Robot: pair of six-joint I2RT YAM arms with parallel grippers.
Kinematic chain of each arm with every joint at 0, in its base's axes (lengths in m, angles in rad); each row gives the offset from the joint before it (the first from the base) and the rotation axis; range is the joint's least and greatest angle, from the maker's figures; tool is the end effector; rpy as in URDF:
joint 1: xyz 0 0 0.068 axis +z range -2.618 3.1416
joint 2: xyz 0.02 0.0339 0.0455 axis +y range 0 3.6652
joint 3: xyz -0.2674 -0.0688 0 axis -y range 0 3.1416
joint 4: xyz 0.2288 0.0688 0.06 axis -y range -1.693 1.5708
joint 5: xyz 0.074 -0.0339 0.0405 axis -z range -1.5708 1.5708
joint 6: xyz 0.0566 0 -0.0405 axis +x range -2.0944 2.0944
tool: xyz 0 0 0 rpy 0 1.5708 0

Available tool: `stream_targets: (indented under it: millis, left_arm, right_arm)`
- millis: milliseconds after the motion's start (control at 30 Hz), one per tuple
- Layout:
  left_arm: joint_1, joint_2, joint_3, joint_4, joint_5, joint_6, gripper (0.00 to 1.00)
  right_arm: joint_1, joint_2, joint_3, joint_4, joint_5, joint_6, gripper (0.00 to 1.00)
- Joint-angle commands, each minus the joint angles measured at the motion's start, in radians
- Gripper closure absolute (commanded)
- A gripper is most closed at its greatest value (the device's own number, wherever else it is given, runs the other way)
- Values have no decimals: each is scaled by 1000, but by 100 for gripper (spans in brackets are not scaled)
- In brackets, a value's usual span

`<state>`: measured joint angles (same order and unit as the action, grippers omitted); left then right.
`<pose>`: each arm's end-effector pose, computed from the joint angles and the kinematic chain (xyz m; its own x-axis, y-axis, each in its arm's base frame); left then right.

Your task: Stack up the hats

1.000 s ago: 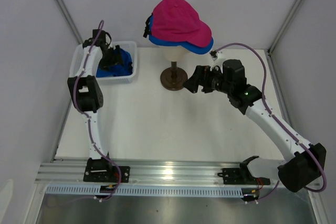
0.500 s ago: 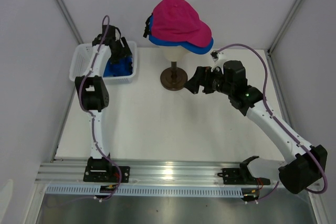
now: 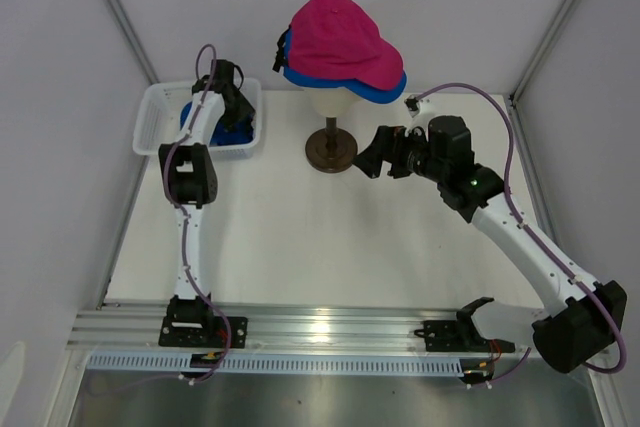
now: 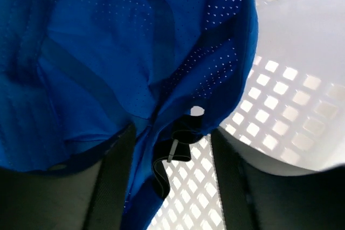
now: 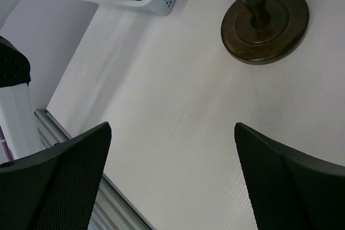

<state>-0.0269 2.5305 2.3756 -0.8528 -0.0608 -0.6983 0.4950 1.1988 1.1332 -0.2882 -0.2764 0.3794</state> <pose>0.5439 -0.0112 0.1806 -0.6439 -0.6246 -0.4419 -0.5477 0.7795 -0.3038 0.2351 0.1445 0.3630 -0.5359 0.1156 -0.8363 -0.5208 0.7344 0.4352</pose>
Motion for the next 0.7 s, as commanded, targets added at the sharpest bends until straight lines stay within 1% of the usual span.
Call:
stream_targets:
  millis: [0, 100, 133, 200, 233, 267, 367, 433, 533, 567, 600, 667]
  left_arm:
    - [-19, 37, 111, -51, -48, -59, 40]
    - [-21, 43, 132, -60, -66, -69, 51]
    - [-12, 51, 132, -60, -60, -85, 73]
    - [7, 60, 132, -68, -24, -107, 96]
    - [12, 66, 137, -72, -14, -124, 99]
    - [12, 62, 134, -66, -10, -122, 99]
    - [13, -2, 2, 26, 12, -96, 99]
    - [16, -32, -18, 43, 16, -58, 99]
    - [22, -119, -29, 61, 7, 18, 99]
    - [22, -180, -44, 83, 9, 38, 99]
    - [62, -212, -47, 90, 12, 51, 99]
    - [79, -281, -75, 127, 50, 82, 99]
  right_arm:
    - [-6, 5, 13, 9, 5, -25, 1]
    - [-10, 12, 16, 6, 2, -27, 0]
    - [-12, 12, 13, 9, 0, -25, 1]
    - [-16, 10, 7, 18, -7, -27, 1]
    - [-18, 10, 4, 21, -12, -25, 1]
    - [-19, 12, 4, 27, -15, -25, 1]
    - [-22, 8, 5, 18, -20, -27, 1]
    - [-29, 1, 8, 14, -21, -31, 0]
    - [-30, -21, 8, 12, -17, -36, 1]
    - [-30, -22, 8, 18, -17, -36, 0]
    - [-30, -28, 10, 21, -20, -33, 0]
    - [-29, -27, 8, 44, -30, -19, 0]
